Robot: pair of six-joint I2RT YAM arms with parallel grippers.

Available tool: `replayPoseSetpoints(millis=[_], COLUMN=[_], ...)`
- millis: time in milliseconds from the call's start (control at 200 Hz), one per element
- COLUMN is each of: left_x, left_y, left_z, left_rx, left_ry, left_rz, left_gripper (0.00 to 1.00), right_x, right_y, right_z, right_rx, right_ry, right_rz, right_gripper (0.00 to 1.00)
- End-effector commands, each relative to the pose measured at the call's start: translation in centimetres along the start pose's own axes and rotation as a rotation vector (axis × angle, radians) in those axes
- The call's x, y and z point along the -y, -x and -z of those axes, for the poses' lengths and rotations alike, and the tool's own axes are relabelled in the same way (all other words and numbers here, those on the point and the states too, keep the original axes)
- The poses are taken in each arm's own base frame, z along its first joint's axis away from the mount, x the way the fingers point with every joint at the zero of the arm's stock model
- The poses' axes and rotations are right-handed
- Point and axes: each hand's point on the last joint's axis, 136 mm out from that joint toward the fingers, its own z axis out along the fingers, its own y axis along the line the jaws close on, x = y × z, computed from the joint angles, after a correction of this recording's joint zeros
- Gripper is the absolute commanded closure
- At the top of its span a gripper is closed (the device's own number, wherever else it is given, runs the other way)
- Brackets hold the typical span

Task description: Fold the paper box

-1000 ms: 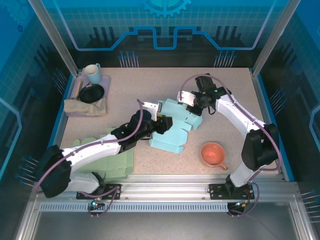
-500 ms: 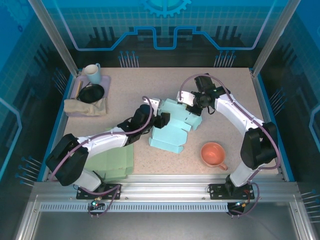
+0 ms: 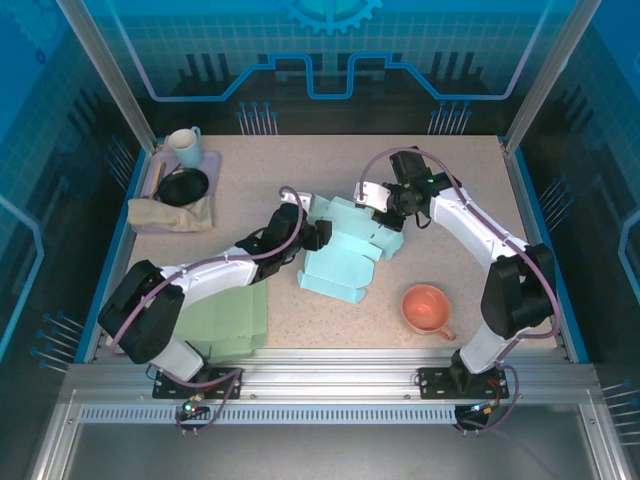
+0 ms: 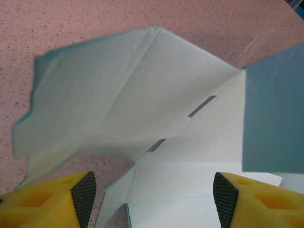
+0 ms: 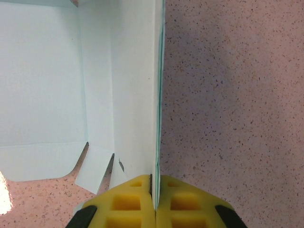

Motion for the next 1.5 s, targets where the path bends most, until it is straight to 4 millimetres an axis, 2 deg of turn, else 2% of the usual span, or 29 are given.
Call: replayPoseSetpoints(millis=[0,200,345,560,680,825,955,1045,1120,1255,1351,1421,1496], left_x=[-0.4,0.0,1.1,4.4,5.8,4.9,5.0,4.4,3.5,0.8,-1.1,-1.9,-2.5], left_y=[-0.5,-0.9,-0.7,-0.5,-1.1,-1.6,-1.2,-0.3,0.8,1.7,2.4,3.3,3.9], left_z=[-0.6,-1.2,-1.2,-0.6,-1.2,-2.6,-2.7,-1.5,0.3,3.8,6.4,8.4,9.7], left_rx=[-0.033,-0.057,-0.055,-0.081,-0.109,-0.118,-0.119,-0.085,-0.031,0.079,0.160,0.232,0.281], left_ry=[0.032,0.019,-0.031,-0.182,-0.231,-0.191,-0.232,-0.240,-0.223,-0.146,-0.133,-0.139,-0.123], left_rz=[0.050,0.078,0.082,0.141,0.154,0.164,0.195,0.194,0.179,0.148,0.197,0.215,0.180], left_gripper=[0.31,0.32,0.33,0.38,0.38,0.38,0.38,0.38,0.38,0.36,0.36,0.36,0.35], right_x=[0.6,0.6,0.5,0.8,0.6,0.4,0.5,1.0,1.3,2.3,2.7,3.4,4.1], right_y=[0.5,0.6,0.7,0.6,0.6,0.6,0.5,0.1,-0.1,-0.8,-1.6,-2.1,-2.1], right_z=[0.4,0.6,0.6,0.3,0.2,0.1,-0.1,-0.3,-0.5,-0.9,-1.1,-1.2,-1.0], right_rx=[0.026,0.040,0.049,0.042,0.045,0.051,0.048,0.032,0.019,-0.014,-0.050,-0.077,-0.101], right_ry=[0.003,0.003,0.008,0.007,0.017,0.025,0.023,0.003,-0.017,-0.073,-0.118,-0.183,-0.276], right_rz=[-0.018,-0.020,-0.024,-0.038,-0.037,-0.028,-0.029,-0.037,-0.042,-0.040,-0.014,0.009,0.064], right_gripper=[1.00,1.00,1.00,1.00,1.00,1.00,1.00,1.00,1.00,1.00,1.00,1.00,1.00])
